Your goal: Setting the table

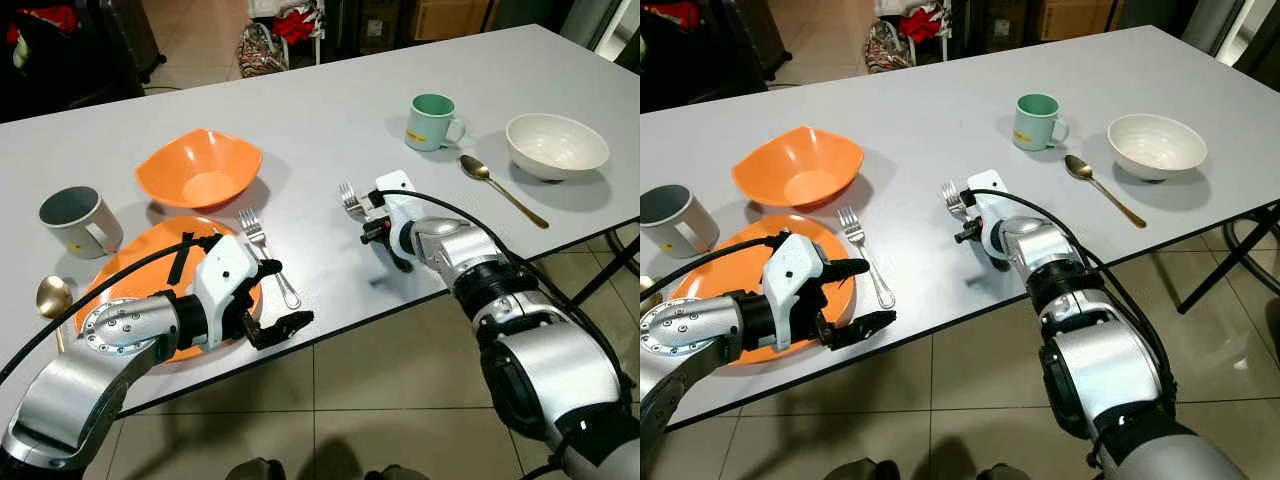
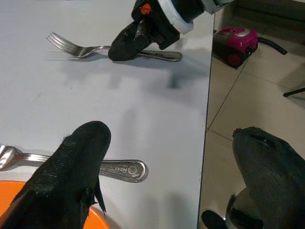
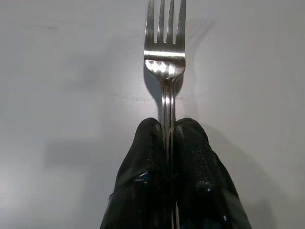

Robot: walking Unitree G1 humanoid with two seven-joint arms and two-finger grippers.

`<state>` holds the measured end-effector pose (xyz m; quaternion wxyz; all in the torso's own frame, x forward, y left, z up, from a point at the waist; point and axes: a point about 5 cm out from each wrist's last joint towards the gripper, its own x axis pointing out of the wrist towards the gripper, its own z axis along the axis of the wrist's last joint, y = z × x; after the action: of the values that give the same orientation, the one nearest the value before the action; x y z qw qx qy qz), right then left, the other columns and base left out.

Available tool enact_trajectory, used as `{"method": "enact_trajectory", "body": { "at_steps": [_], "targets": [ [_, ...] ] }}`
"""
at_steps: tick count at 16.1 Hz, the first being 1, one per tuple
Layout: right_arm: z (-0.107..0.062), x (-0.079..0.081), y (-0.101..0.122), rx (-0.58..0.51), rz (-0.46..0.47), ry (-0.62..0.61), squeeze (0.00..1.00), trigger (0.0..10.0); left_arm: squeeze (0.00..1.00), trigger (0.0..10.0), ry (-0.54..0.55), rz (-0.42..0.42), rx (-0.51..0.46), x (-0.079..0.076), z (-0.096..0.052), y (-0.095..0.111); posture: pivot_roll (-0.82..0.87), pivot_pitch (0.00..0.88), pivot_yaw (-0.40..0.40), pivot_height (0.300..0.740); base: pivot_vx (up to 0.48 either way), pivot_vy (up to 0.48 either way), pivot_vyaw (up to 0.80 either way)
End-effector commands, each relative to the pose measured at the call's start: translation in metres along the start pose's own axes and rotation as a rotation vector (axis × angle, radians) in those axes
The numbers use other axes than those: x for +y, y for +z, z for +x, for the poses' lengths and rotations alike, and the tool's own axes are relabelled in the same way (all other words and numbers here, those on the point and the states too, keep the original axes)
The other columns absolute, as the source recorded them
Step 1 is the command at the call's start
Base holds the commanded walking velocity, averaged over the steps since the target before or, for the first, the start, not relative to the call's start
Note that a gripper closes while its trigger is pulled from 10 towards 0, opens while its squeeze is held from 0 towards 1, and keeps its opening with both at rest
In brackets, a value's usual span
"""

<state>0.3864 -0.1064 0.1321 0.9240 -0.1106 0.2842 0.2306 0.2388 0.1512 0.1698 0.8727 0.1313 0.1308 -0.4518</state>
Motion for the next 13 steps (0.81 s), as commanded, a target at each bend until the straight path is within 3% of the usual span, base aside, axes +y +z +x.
{"method": "enact_trajectory", "body": {
  "at_steps": [1, 11, 12, 13],
  "targets": [
    [0.001, 0.003, -0.015, 0.066, 0.008, 0.021, 0.00, 10.0, 0.00, 10.0, 0.009, 0.019, -0.004, 0.004, 0.000, 0.003, -0.07, 0.086, 0.030, 0.740, 0.000, 0.000, 0.00],
    [-0.002, 0.000, -0.028, 0.112, 0.012, -0.026, 0.00, 10.0, 0.00, 10.0, -0.004, 0.022, -0.011, 0.004, 0.003, 0.003, -0.08, 0.084, 0.036, 0.740, 0.000, 0.000, 0.00],
    [-0.001, 0.000, -0.032, 0.122, 0.017, -0.031, 0.24, 10.0, 0.00, 10.0, -0.007, 0.022, -0.013, 0.003, 0.004, 0.003, -0.08, 0.083, 0.035, 0.740, 0.000, 0.000, 0.00],
    [-0.001, 0.000, -0.034, 0.126, 0.020, -0.034, 0.36, 10.0, 0.00, 10.0, -0.008, 0.021, -0.013, 0.003, 0.004, 0.003, -0.08, 0.083, 0.035, 0.740, 0.000, 0.000, 0.00]
  ]
}}
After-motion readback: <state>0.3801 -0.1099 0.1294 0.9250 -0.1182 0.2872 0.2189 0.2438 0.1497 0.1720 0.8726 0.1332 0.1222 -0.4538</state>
